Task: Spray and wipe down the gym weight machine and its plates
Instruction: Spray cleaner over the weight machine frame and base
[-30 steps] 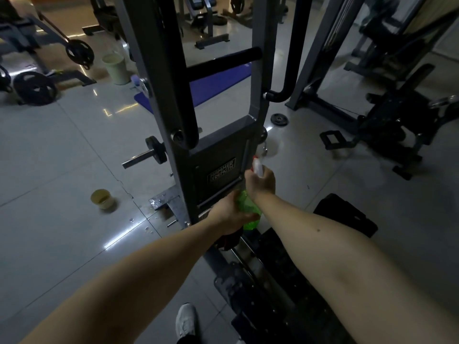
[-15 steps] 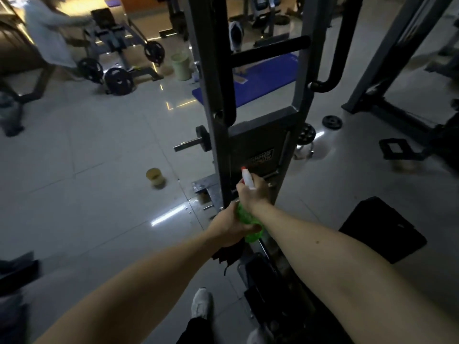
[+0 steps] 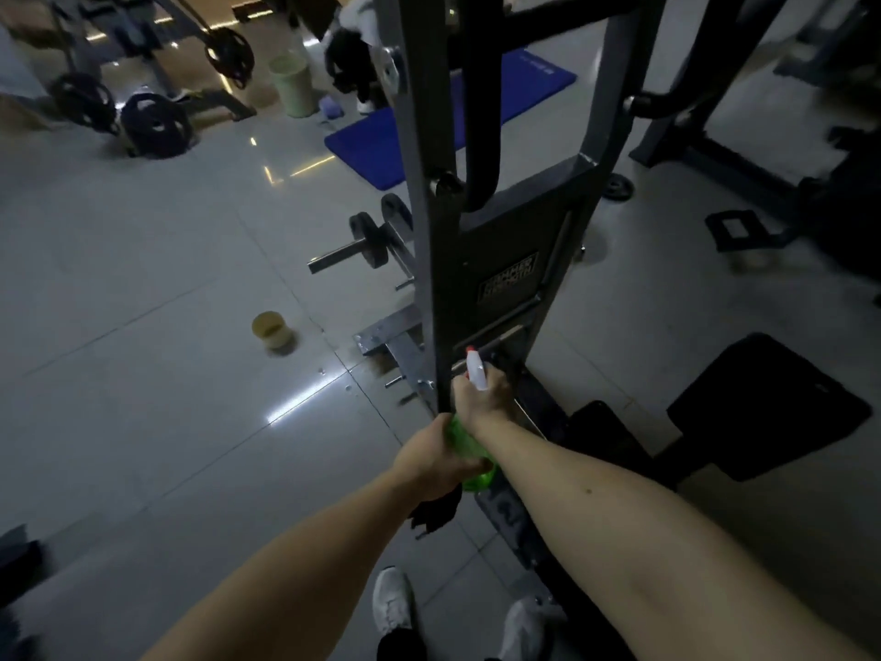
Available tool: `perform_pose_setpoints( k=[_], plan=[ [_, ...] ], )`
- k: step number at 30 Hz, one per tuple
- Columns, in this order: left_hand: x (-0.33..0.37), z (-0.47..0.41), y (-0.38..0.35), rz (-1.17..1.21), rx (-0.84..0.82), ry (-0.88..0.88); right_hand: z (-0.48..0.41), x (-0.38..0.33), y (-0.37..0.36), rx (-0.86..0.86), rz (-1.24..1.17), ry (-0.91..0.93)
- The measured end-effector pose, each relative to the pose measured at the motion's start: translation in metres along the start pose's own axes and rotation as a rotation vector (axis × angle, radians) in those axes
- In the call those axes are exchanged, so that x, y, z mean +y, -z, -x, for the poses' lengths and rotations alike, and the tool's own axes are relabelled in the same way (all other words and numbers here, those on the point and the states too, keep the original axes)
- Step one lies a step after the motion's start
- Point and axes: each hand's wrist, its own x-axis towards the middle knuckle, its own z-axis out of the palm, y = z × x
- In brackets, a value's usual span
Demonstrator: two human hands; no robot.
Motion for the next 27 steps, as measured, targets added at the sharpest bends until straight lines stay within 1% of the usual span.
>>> perform_pose_setpoints(
  k=[4, 8, 12, 15, 18, 23, 27],
  plan=[
    [-0.034, -0.023, 0.005, -0.056, -0.083, -0.017, -0.01, 0.018, -0.04, 0.015, -0.029, -0.037],
    [-0.066, -0.046, 0.0, -0.106, -0.161, -0.074, -0.023, 0.046, -0.074, 0.08, -0.032, -0.153],
    [-0.095, -0.072, -0.009, -0.118, -0.209, -0.075, -0.036, 0.069, -0.099, 0.066, -0.062, -0.15],
    [-0.112, -0.087, -0.021, -0.114, -0.223, -0.086, -0.05, 0.086, -0.115, 0.049, -0.01, -0.145],
    [-0.132, -0.101, -0.039, -0.088, -0.22, -0.067, -0.064, 0.107, -0.136, 0.038, 0.084, -0.147],
    [-0.172, -0.126, -0.067, -0.044, -0.242, -0.004, -0.077, 0.143, -0.169, 0.033, 0.037, -0.221],
    [-0.204, -0.149, -0.092, -0.034, -0.27, 0.03, -0.098, 0.182, -0.205, 0.033, 0.114, -0.245]
  ],
)
